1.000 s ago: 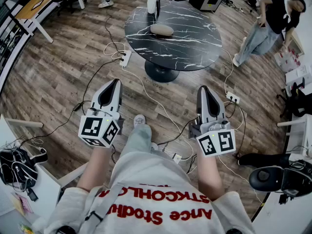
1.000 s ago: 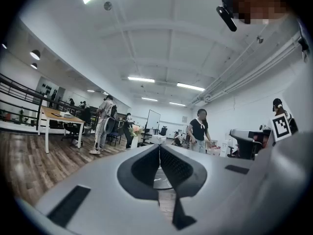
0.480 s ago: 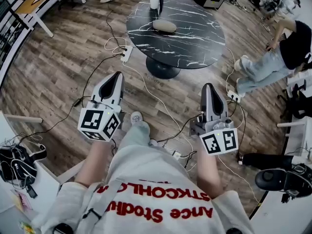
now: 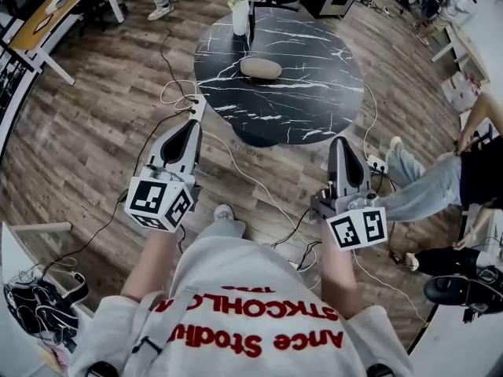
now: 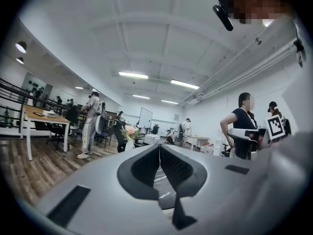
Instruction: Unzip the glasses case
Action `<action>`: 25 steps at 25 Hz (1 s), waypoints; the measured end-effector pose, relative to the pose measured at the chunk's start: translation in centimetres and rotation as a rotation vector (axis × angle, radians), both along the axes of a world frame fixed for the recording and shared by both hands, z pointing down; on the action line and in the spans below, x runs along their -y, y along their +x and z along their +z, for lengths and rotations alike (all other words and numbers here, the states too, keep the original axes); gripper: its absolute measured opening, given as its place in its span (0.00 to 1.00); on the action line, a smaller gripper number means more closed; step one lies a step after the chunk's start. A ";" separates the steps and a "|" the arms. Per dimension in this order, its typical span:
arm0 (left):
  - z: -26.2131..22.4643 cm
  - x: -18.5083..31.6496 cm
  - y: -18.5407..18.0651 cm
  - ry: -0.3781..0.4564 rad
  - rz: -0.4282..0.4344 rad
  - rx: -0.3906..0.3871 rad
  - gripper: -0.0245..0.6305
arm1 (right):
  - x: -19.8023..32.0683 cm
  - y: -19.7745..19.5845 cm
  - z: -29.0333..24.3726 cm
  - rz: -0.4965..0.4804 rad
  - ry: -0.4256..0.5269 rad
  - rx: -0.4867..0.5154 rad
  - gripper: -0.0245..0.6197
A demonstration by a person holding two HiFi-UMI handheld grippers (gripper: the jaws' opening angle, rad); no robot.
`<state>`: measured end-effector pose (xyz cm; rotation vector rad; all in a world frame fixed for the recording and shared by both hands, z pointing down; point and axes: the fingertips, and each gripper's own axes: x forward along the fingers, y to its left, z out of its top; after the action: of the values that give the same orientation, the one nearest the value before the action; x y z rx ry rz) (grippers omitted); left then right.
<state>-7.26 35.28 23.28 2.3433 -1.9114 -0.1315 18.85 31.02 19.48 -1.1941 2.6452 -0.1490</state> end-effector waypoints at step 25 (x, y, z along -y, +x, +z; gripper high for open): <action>3.5 31.5 -2.8 -0.104 0.171 -0.006 0.05 | 34.9 -5.8 0.7 -0.081 -0.010 -0.053 0.06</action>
<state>-10.09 3.77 26.81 2.4191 -1.6618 -0.0232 13.04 -3.85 20.14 -1.1090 2.7432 -0.1466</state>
